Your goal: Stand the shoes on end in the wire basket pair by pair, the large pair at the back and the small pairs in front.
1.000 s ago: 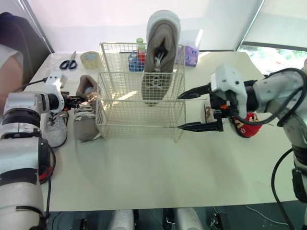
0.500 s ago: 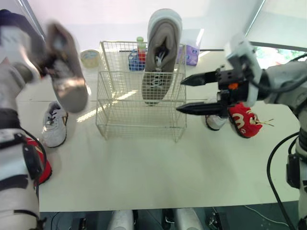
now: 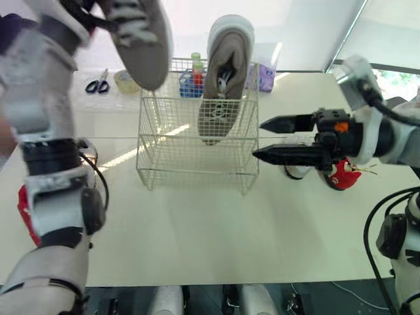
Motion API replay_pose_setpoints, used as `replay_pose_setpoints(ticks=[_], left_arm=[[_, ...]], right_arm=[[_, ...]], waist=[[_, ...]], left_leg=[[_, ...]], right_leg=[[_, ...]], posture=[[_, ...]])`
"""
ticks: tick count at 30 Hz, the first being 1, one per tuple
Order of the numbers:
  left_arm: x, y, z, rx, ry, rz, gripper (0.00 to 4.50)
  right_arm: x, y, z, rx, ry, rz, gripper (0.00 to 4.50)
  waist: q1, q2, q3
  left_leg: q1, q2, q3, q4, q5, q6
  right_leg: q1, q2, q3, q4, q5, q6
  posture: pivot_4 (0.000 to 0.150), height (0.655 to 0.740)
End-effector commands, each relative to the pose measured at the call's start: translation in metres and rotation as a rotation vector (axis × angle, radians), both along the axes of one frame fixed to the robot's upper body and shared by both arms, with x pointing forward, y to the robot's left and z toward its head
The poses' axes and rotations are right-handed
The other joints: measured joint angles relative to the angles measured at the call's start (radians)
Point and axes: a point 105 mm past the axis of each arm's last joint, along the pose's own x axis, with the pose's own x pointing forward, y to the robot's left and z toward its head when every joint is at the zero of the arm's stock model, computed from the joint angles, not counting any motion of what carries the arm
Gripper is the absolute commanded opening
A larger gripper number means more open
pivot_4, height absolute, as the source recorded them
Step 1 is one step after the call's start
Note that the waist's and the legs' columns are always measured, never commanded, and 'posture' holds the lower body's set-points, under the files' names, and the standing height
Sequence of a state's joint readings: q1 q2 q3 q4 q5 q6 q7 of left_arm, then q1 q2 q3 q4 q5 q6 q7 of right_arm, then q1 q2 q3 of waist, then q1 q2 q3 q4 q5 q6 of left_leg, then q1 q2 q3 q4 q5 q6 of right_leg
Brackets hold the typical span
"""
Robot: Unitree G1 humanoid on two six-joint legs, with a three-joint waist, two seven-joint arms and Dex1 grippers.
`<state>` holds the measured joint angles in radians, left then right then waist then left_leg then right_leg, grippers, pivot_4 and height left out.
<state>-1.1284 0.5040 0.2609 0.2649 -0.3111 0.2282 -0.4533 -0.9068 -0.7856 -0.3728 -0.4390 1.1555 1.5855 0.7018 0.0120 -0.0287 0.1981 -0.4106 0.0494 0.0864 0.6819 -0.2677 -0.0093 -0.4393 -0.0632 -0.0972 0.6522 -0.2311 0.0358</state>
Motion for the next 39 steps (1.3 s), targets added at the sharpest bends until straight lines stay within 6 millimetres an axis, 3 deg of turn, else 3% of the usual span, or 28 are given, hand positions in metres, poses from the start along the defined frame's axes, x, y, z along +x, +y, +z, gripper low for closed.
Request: replay_pose_setpoints(ticks=[1,5,10,25,35,39], left_arm=[[-0.019,-0.017,0.035,0.043,-0.209,0.027,0.0],[-0.011,-0.033,0.028,0.059,-0.215,0.004,0.0],[-0.004,-0.036,0.011,0.083,-0.2,0.026,0.0],[0.003,-0.032,-0.078,0.084,-0.029,0.061,0.0],[-0.011,-0.03,-0.096,0.094,0.053,0.048,0.0],[-0.017,-0.024,-0.102,0.077,0.094,0.047,1.92]], right_arm=[[-0.001,-0.009,0.004,0.028,-0.029,-0.044,4.5],[0.0,-0.014,0.0,0.035,-0.016,-0.071,4.5],[-0.001,-0.02,-0.005,0.033,-0.015,-0.105,4.5],[-0.002,-0.043,-0.027,0.154,0.091,-0.183,4.5],[0.004,-0.041,-0.04,0.151,0.118,-0.195,4.5],[0.006,-0.04,-0.045,0.144,0.122,-0.198,4.5]], waist=[[-0.002,0.0,0.0],[-0.001,0.0,0.0],[-0.001,0.0,0.0],[0.0,0.0,0.0],[-0.001,0.0,0.0],[0.0,0.0,0.0]], left_leg=[[0.0,0.0,0.0,0.0,0.0,0.0],[0.0,0.0,0.001,-0.001,0.0,0.0],[0.0,0.0,0.001,-0.001,0.0,0.001],[0.001,0.001,0.001,0.0,-0.001,0.001],[0.001,0.001,0.0,0.0,-0.001,0.002],[0.001,0.001,0.0,0.0,-0.001,0.002]], right_leg=[[0.0,0.0,0.0,0.0,0.0,0.0],[-0.001,0.0,0.0,0.0,0.0,0.0],[-0.001,0.0,0.001,0.0,0.0,0.0],[0.001,0.0,0.001,-0.001,0.0,0.001],[0.002,0.001,0.001,-0.002,0.0,0.001],[0.002,0.001,0.001,-0.002,0.0,0.001]], posture=[[0.15,0.74],[0.15,0.74],[0.15,0.74],[0.15,0.74],[0.15,0.74],[0.15,0.74]])
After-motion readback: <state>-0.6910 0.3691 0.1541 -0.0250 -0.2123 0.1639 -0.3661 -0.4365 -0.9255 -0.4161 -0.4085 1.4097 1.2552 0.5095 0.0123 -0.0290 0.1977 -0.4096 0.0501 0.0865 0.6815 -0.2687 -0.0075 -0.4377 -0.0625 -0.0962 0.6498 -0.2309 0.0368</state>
